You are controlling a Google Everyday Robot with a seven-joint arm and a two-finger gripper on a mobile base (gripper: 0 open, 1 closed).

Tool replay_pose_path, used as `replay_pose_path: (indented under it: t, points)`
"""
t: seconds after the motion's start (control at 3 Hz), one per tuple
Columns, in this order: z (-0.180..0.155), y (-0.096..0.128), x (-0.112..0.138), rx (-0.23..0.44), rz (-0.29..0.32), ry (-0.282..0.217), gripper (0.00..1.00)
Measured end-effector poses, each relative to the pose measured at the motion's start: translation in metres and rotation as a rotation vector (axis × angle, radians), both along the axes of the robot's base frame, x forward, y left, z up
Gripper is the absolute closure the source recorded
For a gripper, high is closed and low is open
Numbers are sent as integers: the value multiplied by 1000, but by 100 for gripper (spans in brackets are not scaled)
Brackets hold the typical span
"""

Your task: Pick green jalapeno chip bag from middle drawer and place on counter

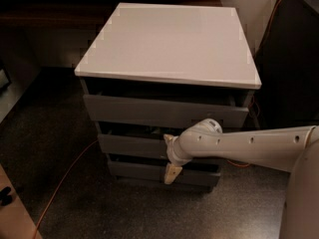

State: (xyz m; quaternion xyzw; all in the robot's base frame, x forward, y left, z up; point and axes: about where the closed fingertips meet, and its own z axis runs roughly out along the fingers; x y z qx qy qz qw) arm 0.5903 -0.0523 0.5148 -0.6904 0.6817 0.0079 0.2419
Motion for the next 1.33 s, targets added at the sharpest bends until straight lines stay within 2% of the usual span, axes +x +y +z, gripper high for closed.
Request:
replay_pose_path:
  t: [0.67,1.33]
  points:
    - [-53,5,65,-2,39,-60,0]
    - [-81,4,98,-6,7,-90,0]
